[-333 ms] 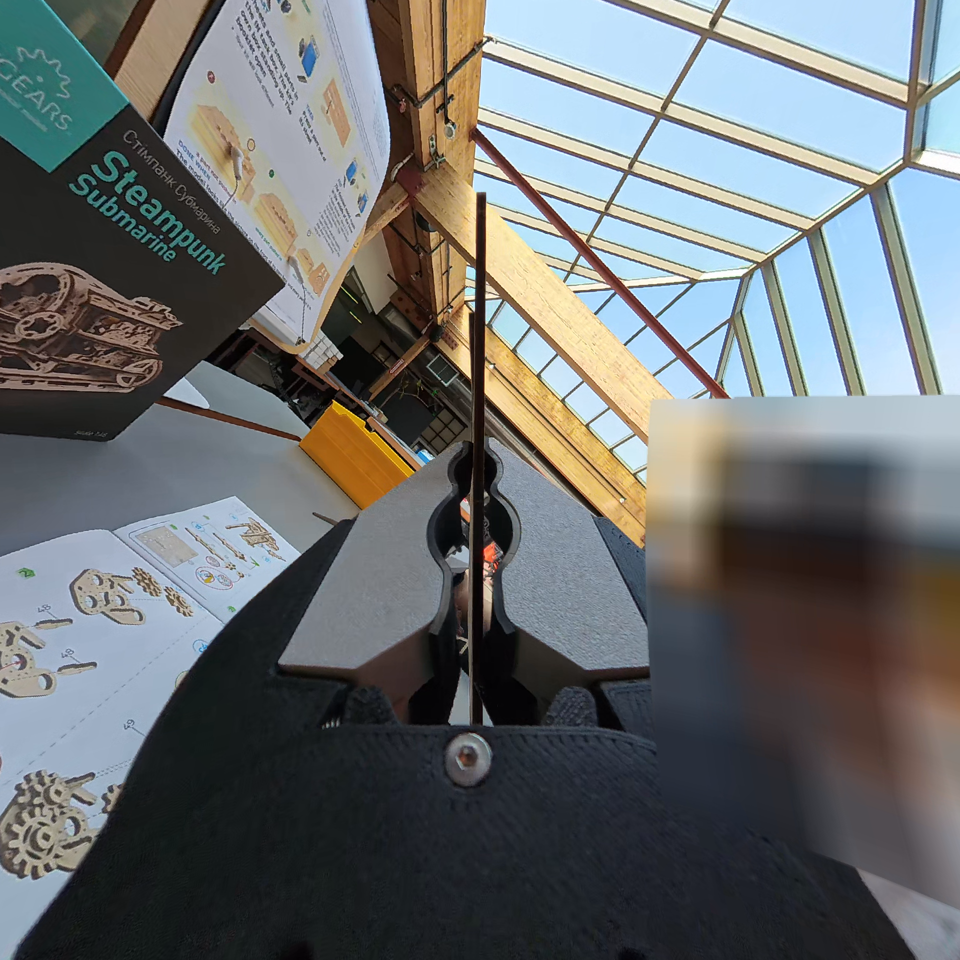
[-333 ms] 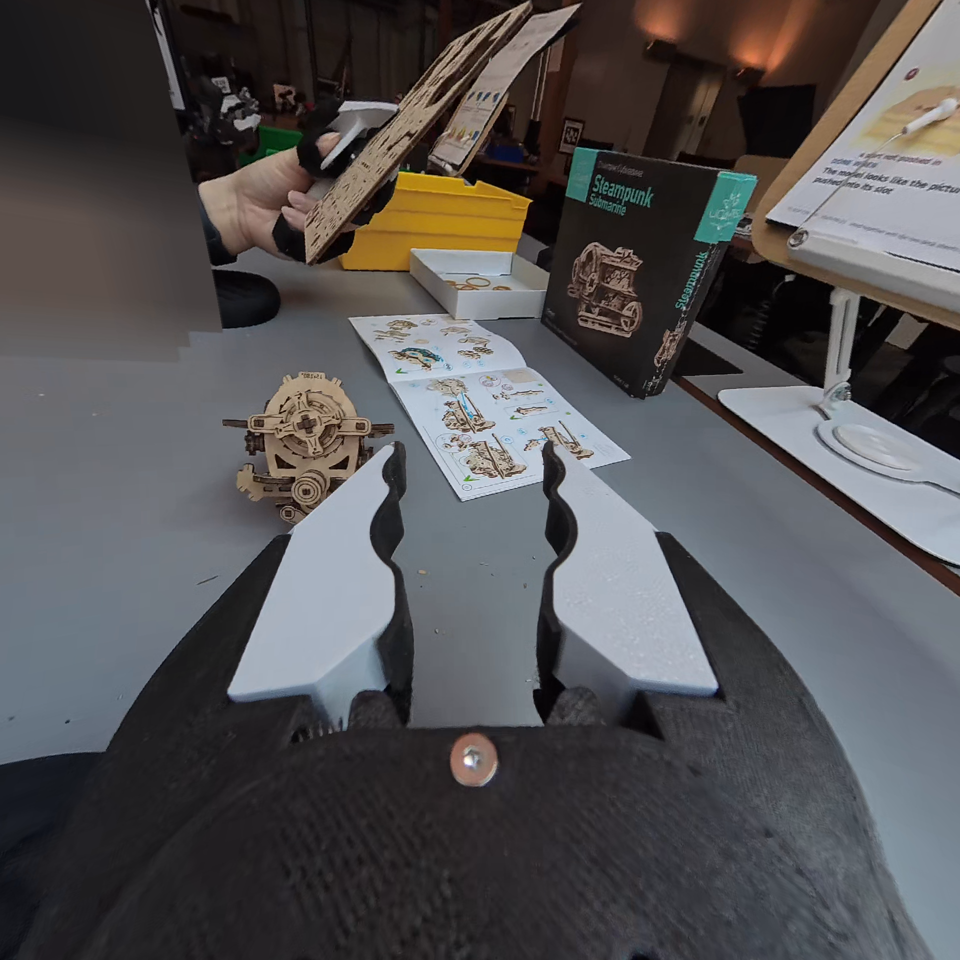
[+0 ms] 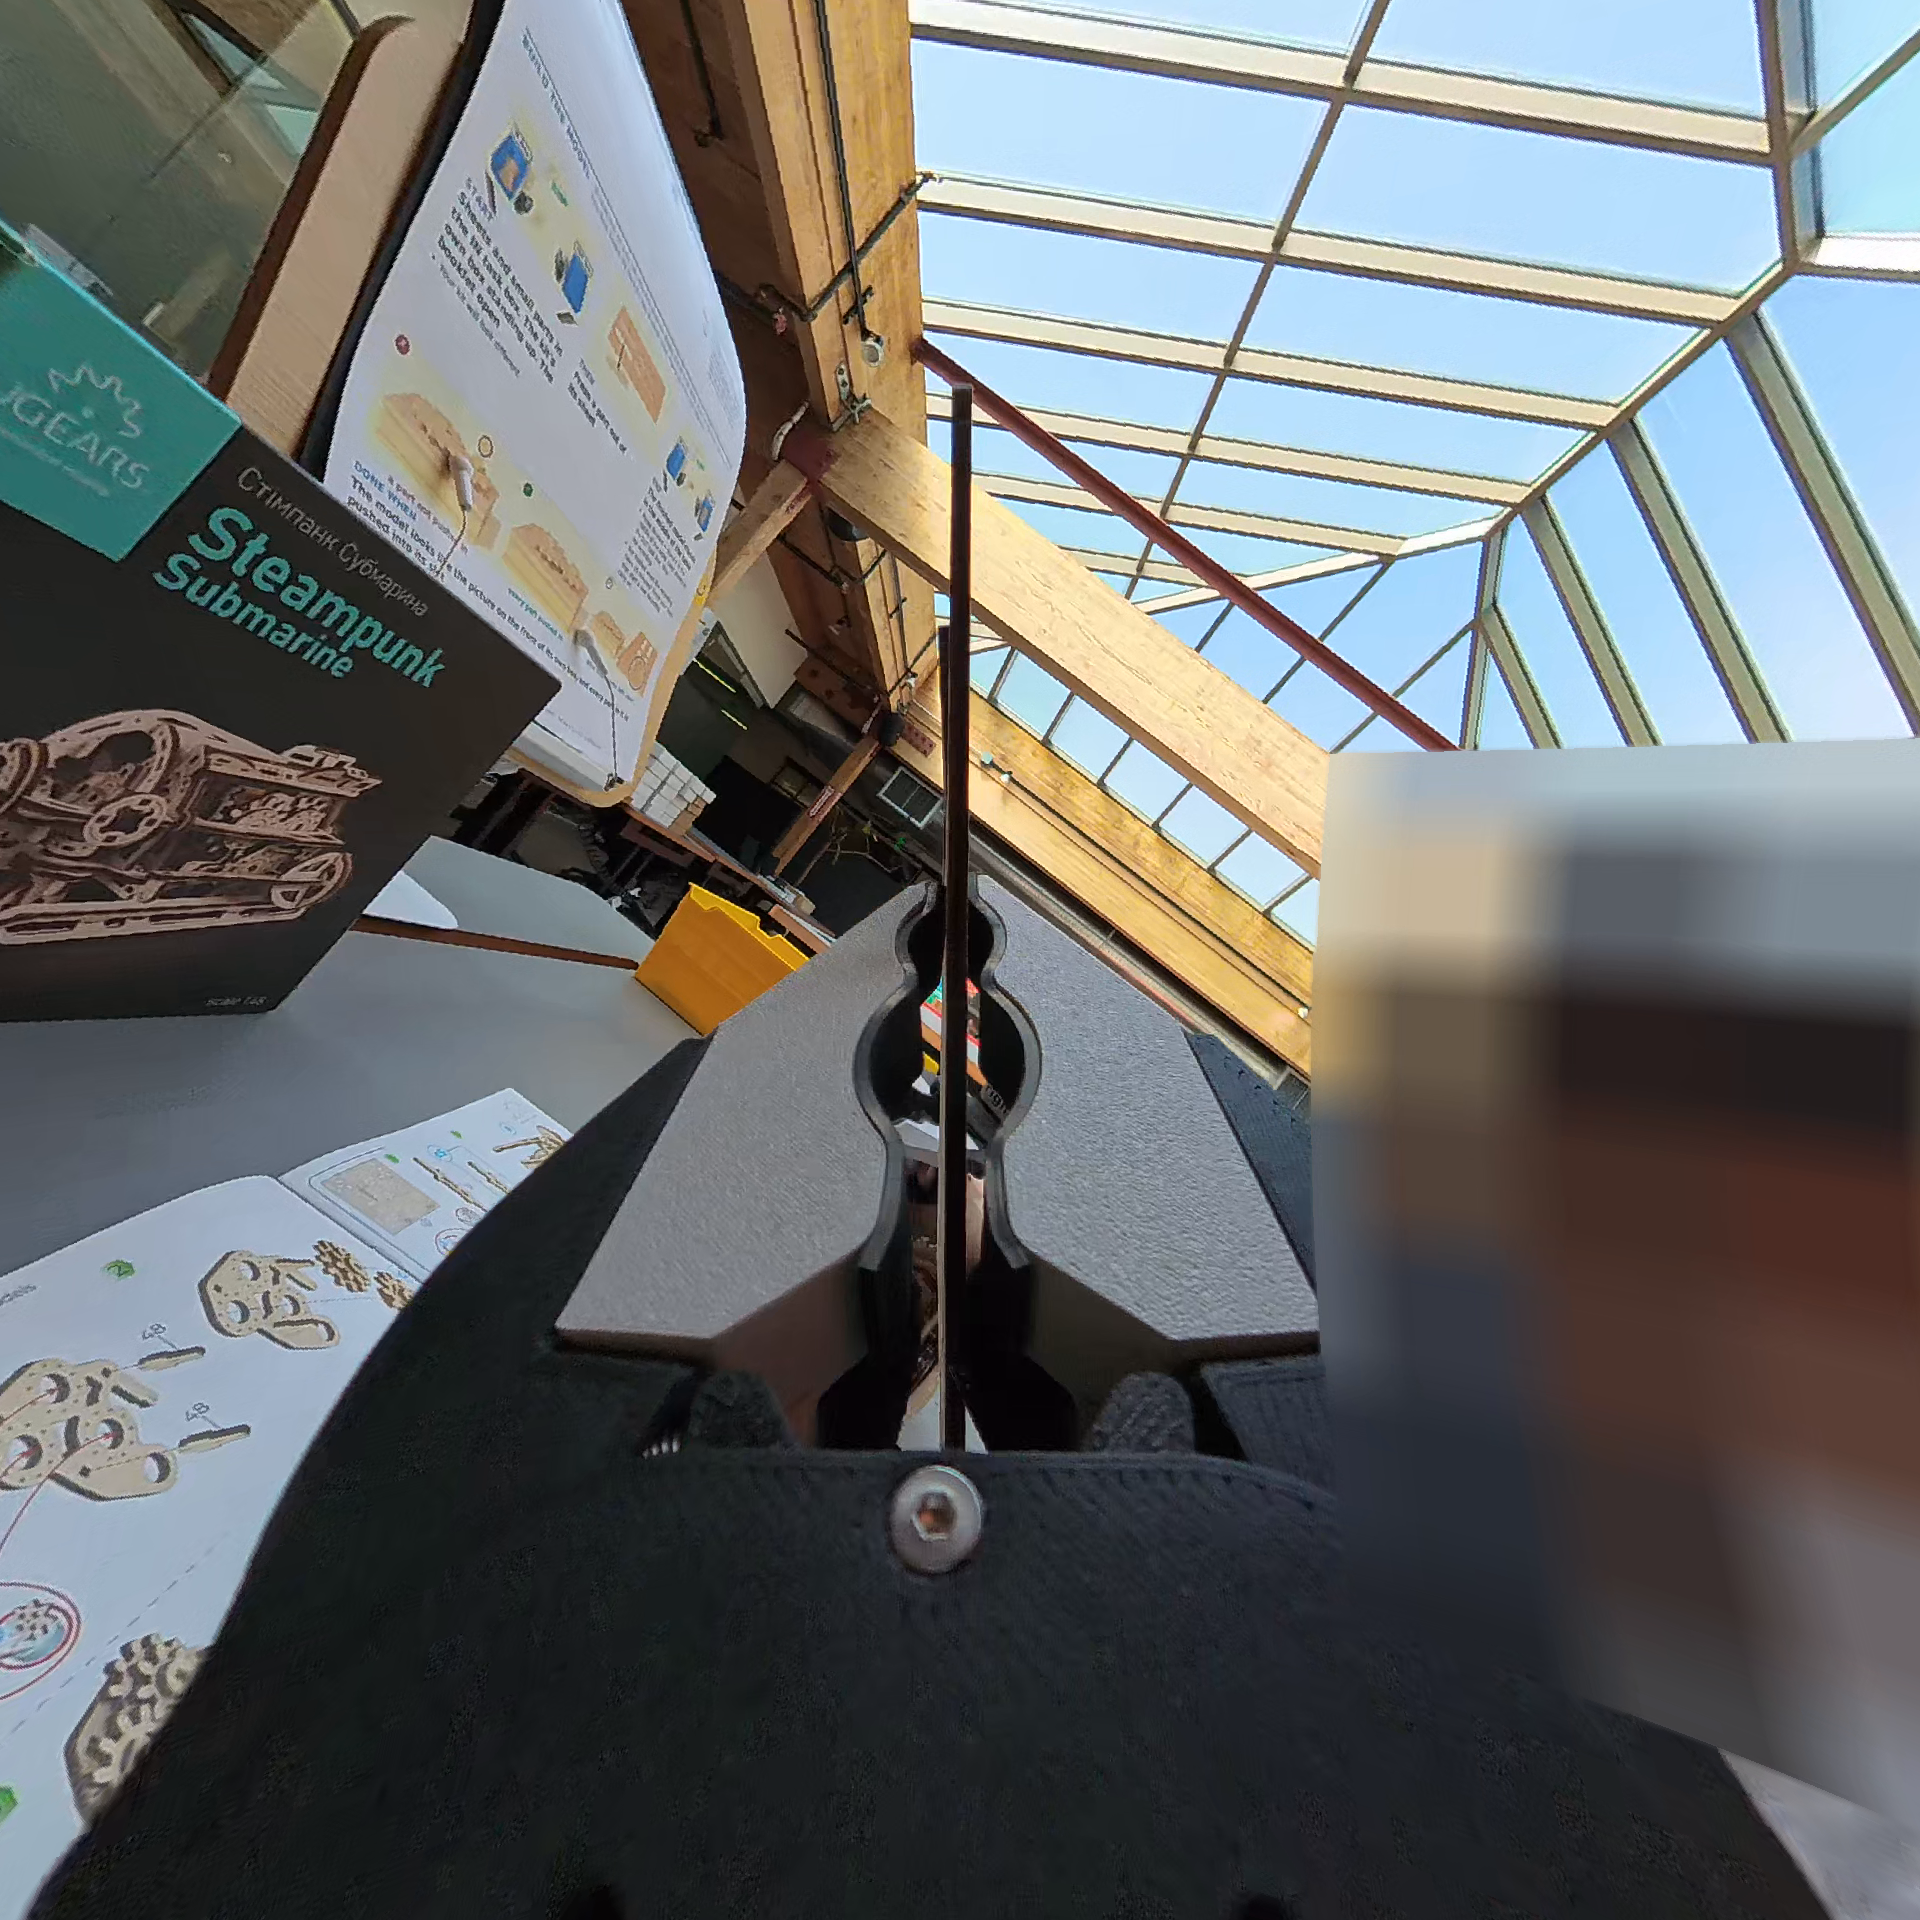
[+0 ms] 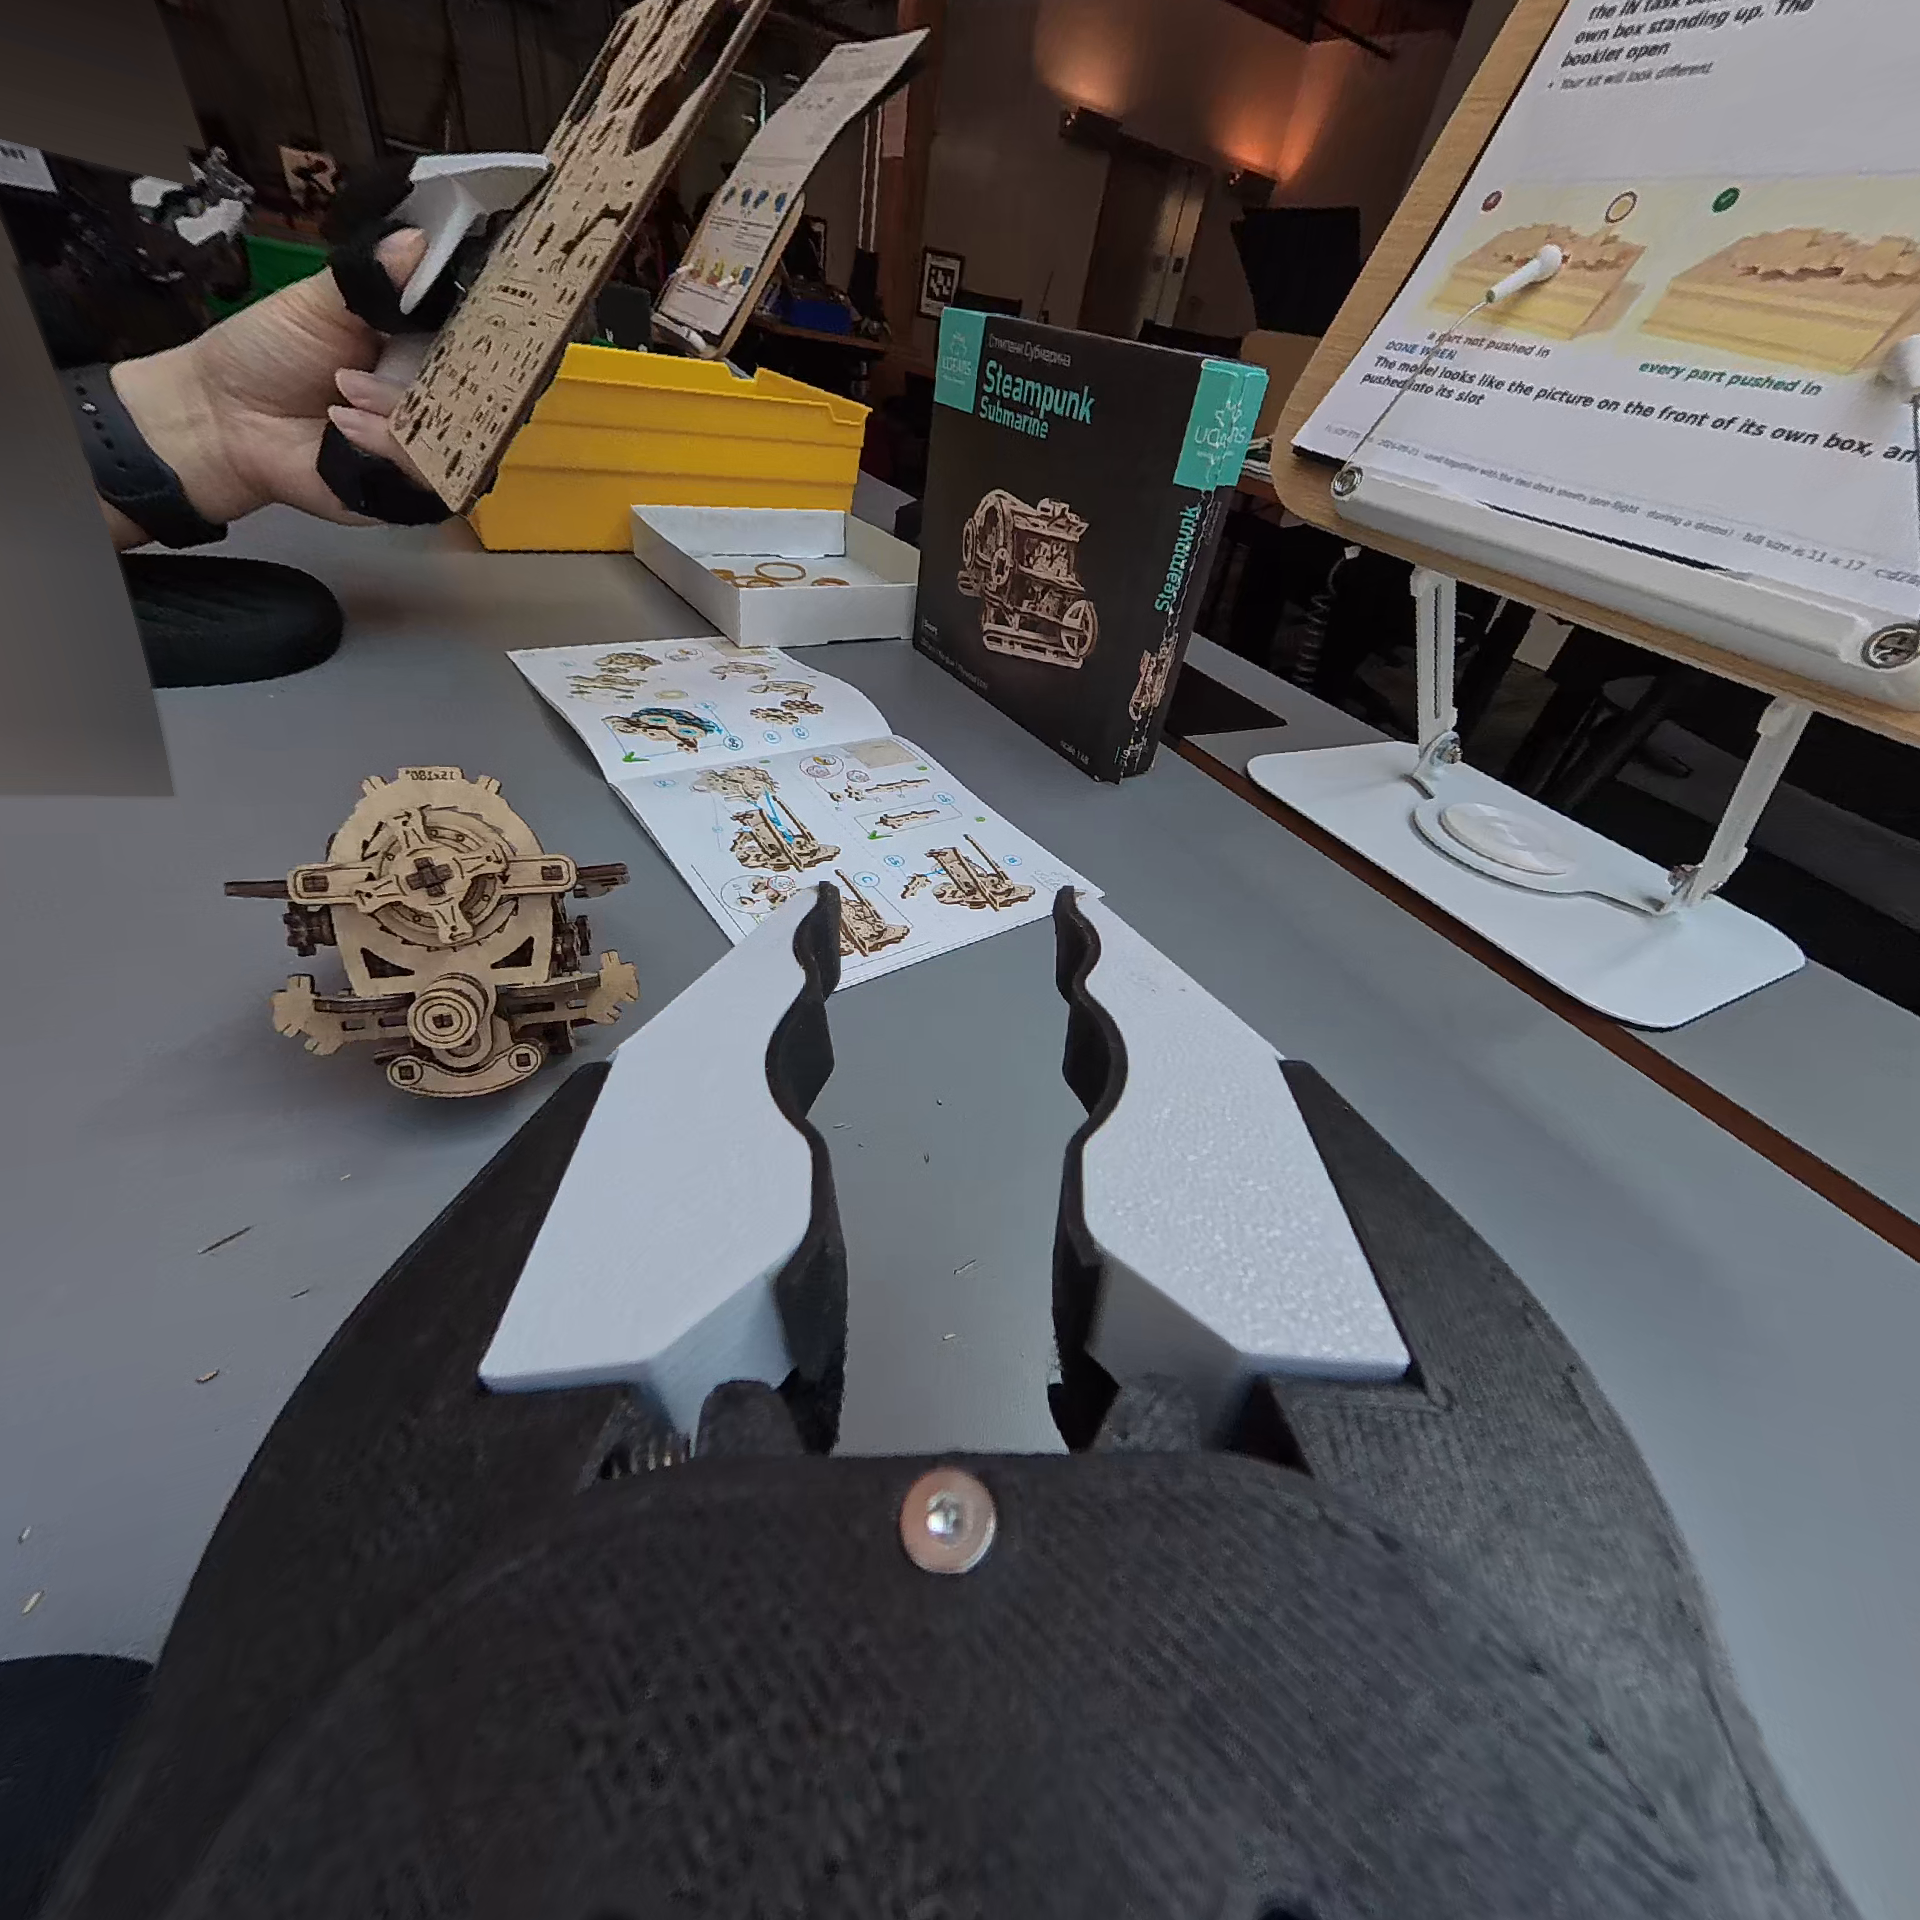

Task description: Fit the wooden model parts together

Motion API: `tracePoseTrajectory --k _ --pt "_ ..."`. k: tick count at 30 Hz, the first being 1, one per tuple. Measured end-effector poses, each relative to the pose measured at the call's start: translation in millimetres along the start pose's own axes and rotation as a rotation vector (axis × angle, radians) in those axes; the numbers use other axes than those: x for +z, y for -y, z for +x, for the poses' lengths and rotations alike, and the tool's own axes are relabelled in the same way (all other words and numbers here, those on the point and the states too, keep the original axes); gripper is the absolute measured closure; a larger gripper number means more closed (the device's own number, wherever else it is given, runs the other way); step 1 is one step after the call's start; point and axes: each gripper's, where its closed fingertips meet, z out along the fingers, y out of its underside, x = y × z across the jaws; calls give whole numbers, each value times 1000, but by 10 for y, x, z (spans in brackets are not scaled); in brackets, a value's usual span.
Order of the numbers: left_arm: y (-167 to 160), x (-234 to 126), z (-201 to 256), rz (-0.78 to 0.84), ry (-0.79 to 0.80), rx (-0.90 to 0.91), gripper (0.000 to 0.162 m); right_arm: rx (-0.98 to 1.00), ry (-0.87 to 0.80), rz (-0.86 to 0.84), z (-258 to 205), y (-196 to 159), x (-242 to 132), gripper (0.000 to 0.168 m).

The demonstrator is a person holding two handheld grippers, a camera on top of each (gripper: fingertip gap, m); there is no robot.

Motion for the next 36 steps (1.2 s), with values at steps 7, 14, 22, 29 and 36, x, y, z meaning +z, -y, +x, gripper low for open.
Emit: tracePoseTrajectory --k 7,14,22,29,36 --pt "-16 -16 -75 3 22 -17 161 52 -28 -16 90 -35 -27 144" --pt "-34 -6 -81 -9 34 0 161 116 -129 -68 298 -137 -73 167" --pt "-20 -13 -82 1 28 -11 161 186 -153 -50 388 -130 -117 168" --pt "-21 -14 -85 0 30 -10 161 164 -164 -67 389 -150 -113 168" --pt "-45 -2 -96 -13 33 -10 161 162 -160 -65 386 -147 -114 168"
